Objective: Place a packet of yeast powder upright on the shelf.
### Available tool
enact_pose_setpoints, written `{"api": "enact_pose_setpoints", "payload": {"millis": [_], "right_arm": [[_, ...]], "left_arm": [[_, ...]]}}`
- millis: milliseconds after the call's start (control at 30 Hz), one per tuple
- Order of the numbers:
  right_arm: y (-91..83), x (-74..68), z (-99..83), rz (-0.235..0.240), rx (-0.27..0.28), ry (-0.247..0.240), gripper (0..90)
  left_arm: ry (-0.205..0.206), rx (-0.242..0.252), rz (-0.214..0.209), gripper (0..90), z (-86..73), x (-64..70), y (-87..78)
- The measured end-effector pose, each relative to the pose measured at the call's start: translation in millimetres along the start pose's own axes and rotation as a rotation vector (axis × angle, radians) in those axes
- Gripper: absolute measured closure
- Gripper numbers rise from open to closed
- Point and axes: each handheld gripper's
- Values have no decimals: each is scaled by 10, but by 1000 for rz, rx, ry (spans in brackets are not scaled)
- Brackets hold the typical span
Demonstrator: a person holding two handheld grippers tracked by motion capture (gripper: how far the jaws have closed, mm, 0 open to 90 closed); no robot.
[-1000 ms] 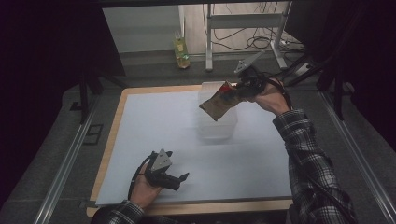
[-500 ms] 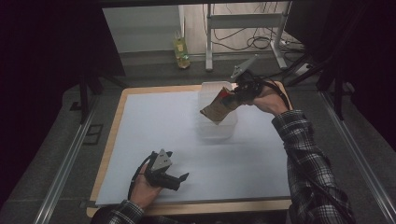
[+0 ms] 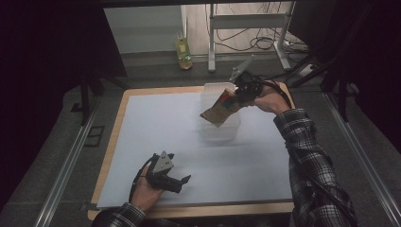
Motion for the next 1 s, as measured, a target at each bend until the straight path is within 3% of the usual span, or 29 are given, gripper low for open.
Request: {"api": "enact_pose_setpoints", "payload": {"millis": [267,667,1000], "right_arm": [[-33,38,17,-14,-49,-19,793],[148,-3,124,-21,-93,-60,781],[18,44,71,-40,-166,-66,786]], "left_arm": [[-2,-5,1,13,0,-1,1],[-7,-5,1,15,-6,-12,-17],[-11,-3,1,18,-9,-21,-23]]}}
Point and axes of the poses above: each handheld gripper's, and its own axes: y roughly forward along the jaws, z roughly out of its top, x roughly to its right, and after that the axes turned 4 degrees about -x, right-handed
